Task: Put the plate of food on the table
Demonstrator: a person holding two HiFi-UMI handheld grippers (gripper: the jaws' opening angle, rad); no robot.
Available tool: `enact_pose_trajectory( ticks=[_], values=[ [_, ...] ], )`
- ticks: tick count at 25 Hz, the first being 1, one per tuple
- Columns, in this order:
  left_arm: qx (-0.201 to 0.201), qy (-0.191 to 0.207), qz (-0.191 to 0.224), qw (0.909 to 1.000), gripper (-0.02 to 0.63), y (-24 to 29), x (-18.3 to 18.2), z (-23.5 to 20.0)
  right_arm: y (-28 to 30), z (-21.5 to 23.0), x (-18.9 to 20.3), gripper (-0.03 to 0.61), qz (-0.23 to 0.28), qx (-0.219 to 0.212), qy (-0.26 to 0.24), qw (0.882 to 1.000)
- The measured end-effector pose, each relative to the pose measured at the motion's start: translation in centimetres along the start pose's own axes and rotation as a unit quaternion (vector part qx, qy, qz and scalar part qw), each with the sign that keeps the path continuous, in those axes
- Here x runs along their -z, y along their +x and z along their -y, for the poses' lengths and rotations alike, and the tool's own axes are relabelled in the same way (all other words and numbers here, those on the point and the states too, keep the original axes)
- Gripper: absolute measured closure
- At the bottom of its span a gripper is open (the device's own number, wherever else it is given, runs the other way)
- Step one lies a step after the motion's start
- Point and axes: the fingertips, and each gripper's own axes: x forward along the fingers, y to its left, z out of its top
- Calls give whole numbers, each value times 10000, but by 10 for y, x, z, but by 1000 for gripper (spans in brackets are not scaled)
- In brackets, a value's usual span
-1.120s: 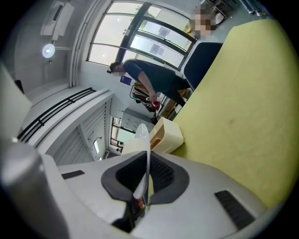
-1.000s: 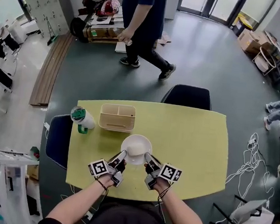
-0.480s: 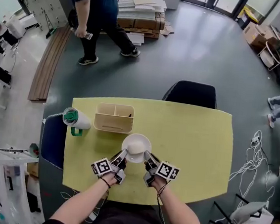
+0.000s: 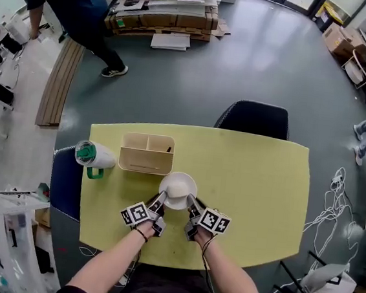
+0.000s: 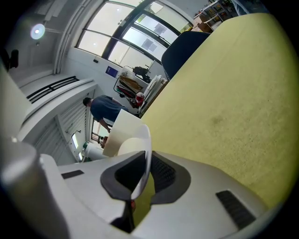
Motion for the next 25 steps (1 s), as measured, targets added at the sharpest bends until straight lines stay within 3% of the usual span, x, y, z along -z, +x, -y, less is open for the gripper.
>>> enact_pose_trajectory(
  ticks=[9,15,25],
  values=[
    [-655,587,-263,9958,560,11,6,-18,9,22,8,523,-134,586,-420,9973],
    [-952,733,-437,9918,555,14,12,-29,12,32,15,514,-276,902,-640,9935],
    [-1498,1659,-661,9724,532,16,12,-35,17,36,12,500,-363,1334,-1291,9819]
  ],
)
